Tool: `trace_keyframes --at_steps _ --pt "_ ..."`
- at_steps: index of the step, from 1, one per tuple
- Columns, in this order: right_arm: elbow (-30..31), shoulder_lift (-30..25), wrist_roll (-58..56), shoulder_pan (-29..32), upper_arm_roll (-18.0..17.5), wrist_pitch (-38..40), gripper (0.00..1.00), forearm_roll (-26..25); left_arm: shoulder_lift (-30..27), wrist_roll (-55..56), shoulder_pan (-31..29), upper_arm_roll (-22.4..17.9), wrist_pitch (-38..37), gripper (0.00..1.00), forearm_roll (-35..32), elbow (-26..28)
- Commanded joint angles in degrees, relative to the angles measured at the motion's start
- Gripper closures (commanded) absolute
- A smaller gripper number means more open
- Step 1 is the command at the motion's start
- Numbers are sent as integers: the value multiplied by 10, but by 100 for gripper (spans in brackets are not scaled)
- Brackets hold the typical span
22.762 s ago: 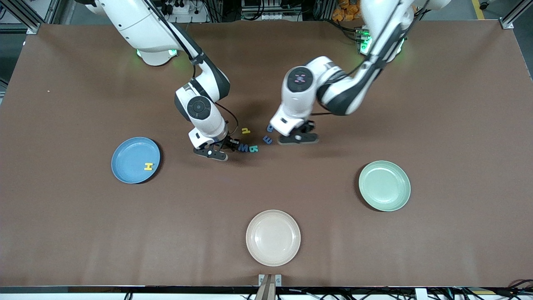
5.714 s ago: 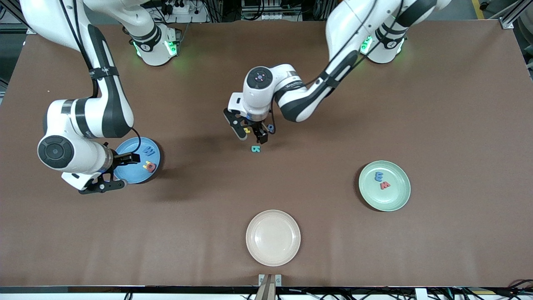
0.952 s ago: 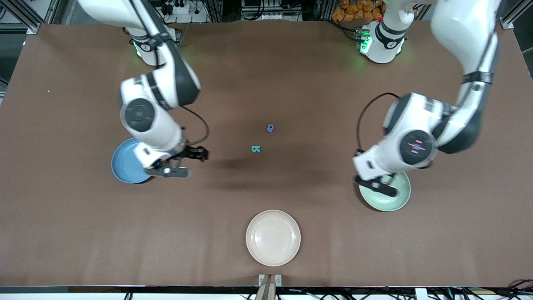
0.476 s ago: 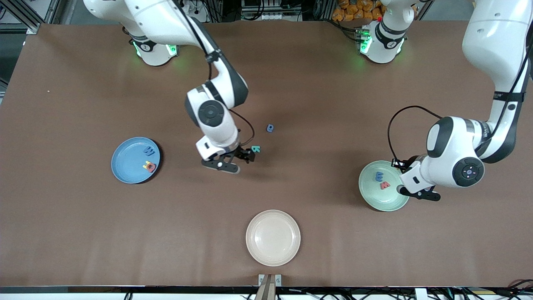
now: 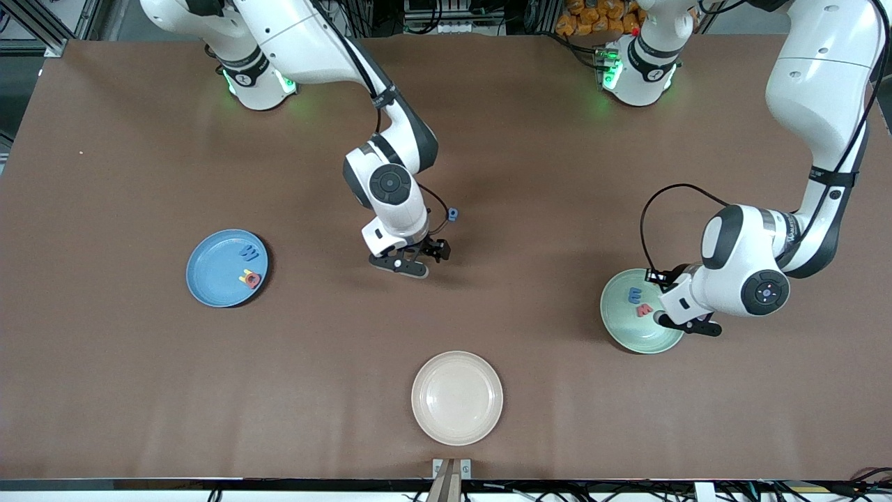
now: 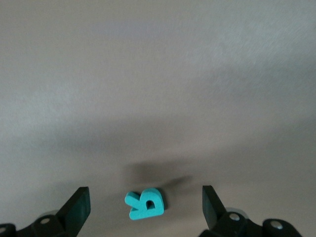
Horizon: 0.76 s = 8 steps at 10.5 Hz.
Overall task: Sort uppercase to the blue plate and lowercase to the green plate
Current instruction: 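Release the yellow h on the green plate while the right gripper grasps the k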
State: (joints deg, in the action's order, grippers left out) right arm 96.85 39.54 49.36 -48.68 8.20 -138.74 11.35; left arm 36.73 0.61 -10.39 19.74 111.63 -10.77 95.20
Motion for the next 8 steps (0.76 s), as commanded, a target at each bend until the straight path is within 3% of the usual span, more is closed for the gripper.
trace_keyframes --at_steps 1,2,3,5,7,8 --pt "39 5 5 -10 -12 -69 0 5 12 -5 2 1 3 55 8 -17" --pt "50 5 5 -10 -20 -91 2 2 12 -3 9 1 3 27 8 -26" --pt "50 5 4 -10 -21 -91 14 -17 9 -1 15 1 3 0 8 -32" --pt "52 5 -7 -8 -22 -83 21 -37 -4 4 26 4 -10 0 8 -45" --pt "52 4 -27 -5 -22 -82 37 -36 -20 11 47 4 -14 0 17 -48" --pt "52 4 -29 -4 -22 -82 39 -37 -27 43 60 6 -15 0 17 -48"
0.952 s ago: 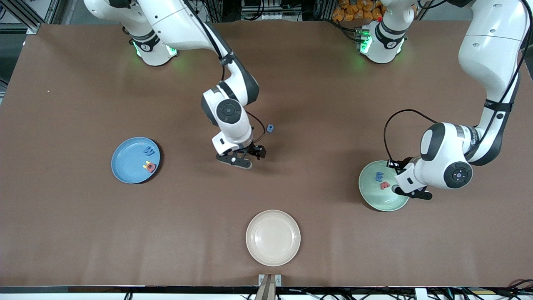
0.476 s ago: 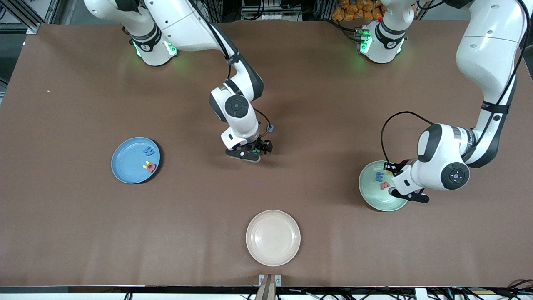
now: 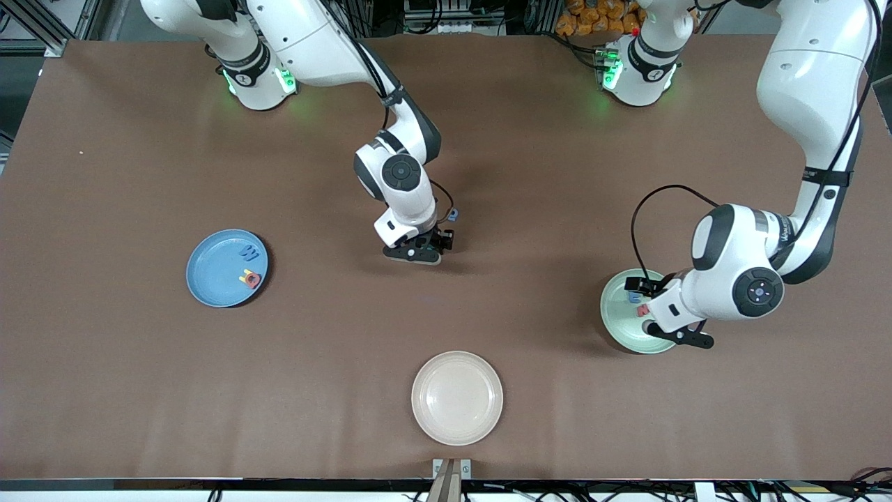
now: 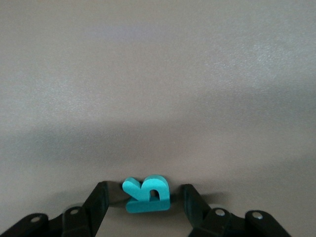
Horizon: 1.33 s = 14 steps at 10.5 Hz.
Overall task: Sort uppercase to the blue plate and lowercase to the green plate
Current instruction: 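Release the yellow h on the green plate while the right gripper grasps the k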
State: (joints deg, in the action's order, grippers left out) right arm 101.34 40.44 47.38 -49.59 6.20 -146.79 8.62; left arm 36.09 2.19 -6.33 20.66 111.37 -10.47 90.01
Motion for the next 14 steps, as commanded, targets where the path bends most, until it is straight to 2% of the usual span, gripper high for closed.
trace_keyframes --at_steps 1,3,7,10,12,14 --pt "6 -5 -10 6 -2 -2 40 -10 -22 53 33 -1 -13 0 14 4" --pt "5 -5 -16 7 -1 4 46 -10 -32 97 54 8 -21 0 14 4" --pt "5 -8 -25 10 -1 9 62 -10 -42 215 56 73 -25 0 13 5" --pt "4 -12 -38 15 -1 25 72 -10 -45 233 52 107 -25 0 14 6" --pt "-1 -17 -52 22 1 45 72 -11 -49 253 50 131 -26 0 15 7" --pt "-17 -30 -104 46 6 114 72 -11 -47 314 49 166 -25 0 15 10"
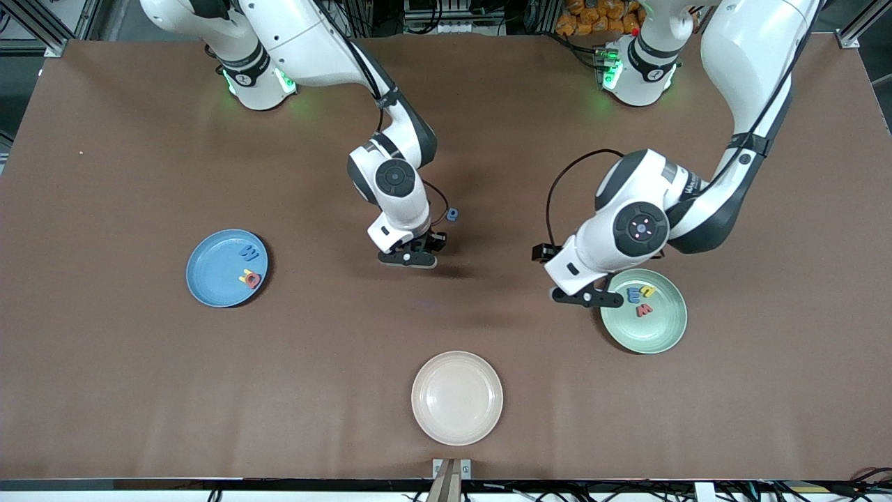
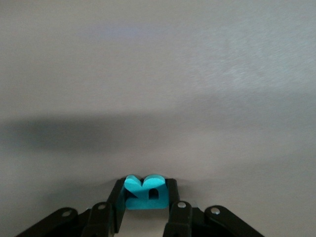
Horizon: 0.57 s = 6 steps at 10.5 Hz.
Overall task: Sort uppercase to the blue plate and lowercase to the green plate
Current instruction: 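Carry the teal k onto the blue plate while the left gripper reaches the a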
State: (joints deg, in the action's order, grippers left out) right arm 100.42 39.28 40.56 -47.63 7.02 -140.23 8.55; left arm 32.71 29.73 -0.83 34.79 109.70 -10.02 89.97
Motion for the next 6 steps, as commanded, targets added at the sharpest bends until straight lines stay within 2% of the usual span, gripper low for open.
trace_keyframes --at_steps 1,3,6 --pt "-11 -28 -70 37 9 77 72 -10 -12 43 -1 35 -8 0 11 10" --pt "-10 -48 -164 48 51 140 72 -10 -12 45 16 53 -1 0 4 20" --pt "-4 -71 -316 82 120 233 72 -10 2 84 104 51 69 0 -3 25"
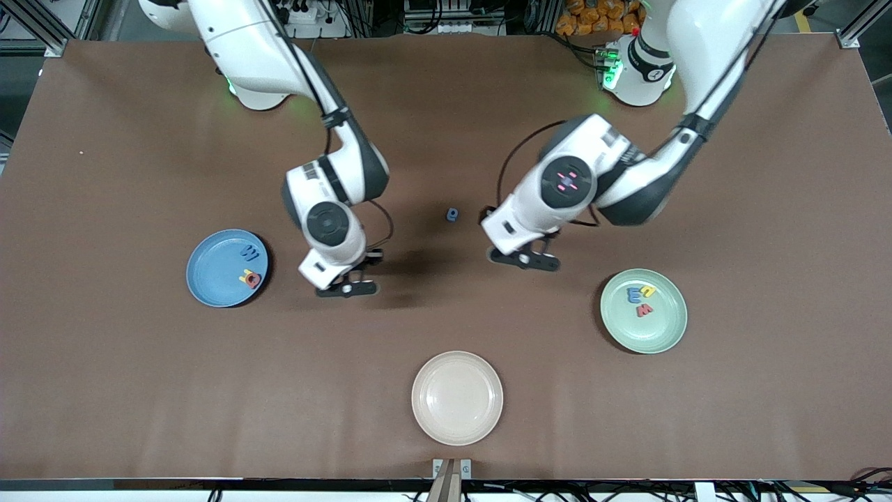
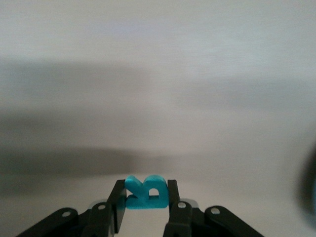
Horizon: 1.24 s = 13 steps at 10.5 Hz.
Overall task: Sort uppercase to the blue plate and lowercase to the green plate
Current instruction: 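Carry the teal k onto the blue plate while the left gripper reaches the a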
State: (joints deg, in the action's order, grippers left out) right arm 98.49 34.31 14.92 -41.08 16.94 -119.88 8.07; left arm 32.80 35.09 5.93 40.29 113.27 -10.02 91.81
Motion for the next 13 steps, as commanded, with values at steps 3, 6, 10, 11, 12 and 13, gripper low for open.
trace_keyframes --at_steps 3,6,10,11,12,13 --pt "61 -40 -183 53 74 66 72 -5 54 83 104 -6 77 0 -91 7" --pt "112 -46 -331 95 128 62 72 -4 113 170 151 -13 109 0 -171 7" --pt "147 -44 -378 131 138 42 27 1 127 217 162 -23 137 11 -198 46" --pt "146 -46 -376 131 137 42 2 6 128 223 162 -24 143 14 -205 54" --pt "142 -51 -376 131 137 48 2 23 127 232 162 -35 158 17 -213 70" --pt "138 -61 -372 133 136 49 0 24 127 241 159 -37 179 19 -214 87"
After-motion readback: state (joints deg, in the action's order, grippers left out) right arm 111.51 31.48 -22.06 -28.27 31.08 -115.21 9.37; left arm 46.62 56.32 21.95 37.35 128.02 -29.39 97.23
